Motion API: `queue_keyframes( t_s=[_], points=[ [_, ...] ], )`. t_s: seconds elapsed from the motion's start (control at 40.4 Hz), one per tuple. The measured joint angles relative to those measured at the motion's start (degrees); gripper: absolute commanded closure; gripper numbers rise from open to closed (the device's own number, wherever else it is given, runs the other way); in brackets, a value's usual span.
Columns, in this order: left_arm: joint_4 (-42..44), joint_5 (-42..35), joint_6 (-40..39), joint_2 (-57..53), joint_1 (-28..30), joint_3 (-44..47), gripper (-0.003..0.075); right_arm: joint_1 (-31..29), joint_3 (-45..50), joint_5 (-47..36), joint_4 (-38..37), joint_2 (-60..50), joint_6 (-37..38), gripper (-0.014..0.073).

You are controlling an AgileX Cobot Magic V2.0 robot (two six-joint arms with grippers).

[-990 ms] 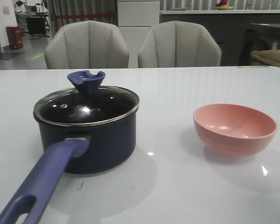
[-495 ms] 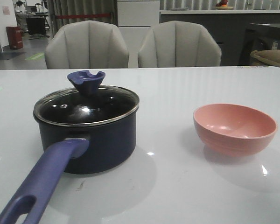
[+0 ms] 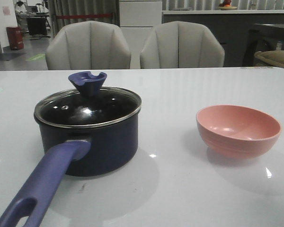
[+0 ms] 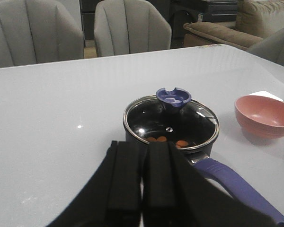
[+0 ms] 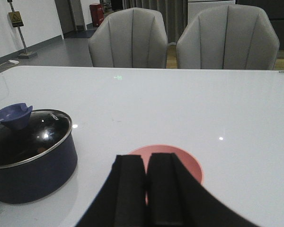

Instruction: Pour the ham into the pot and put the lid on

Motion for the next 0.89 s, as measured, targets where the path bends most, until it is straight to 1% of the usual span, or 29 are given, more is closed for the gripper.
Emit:
queue_keyframes(
  t_s=[0.074, 0.223, 0.297, 0.445, 0.569, 0.668, 0.891],
  points=[
    [0.0, -0.3, 0.0, 0.0, 3.0, 0.7, 0.0607, 0.0, 0.0, 0.0, 0.0, 0.0, 0.0, 0.0432],
    [-0.1, -2.3, 0.0, 0.0, 12.3, 3.5, 0.0607, 0.0, 0.0, 0.0, 0.0, 0.0, 0.0, 0.0432],
    [-0.1, -5.9, 0.0, 0.0, 17.2, 6.6, 0.0607, 0.0, 0.0, 0.0, 0.0, 0.0, 0.0, 0.0432],
    [0.0, -16.5, 0.0, -0.5, 23.1, 13.6, 0.0607, 0.0, 0.0, 0.0, 0.0, 0.0, 0.0, 0.0432],
    [0.1, -24.0, 0.0, -0.5, 24.4, 19.2, 0.0607, 0.0, 0.0, 0.0, 0.0, 0.0, 0.0, 0.0432],
    [0.2, -26.9, 0.0, -0.5, 24.5, 19.7, 0.0607, 0.0, 0.0, 0.0, 0.0, 0.0, 0.0, 0.0432],
    [0.3, -27.5, 0.0, -0.5, 24.8, 19.7, 0.0607, 0.0, 0.0, 0.0, 0.0, 0.0, 0.0, 0.0432]
  ],
)
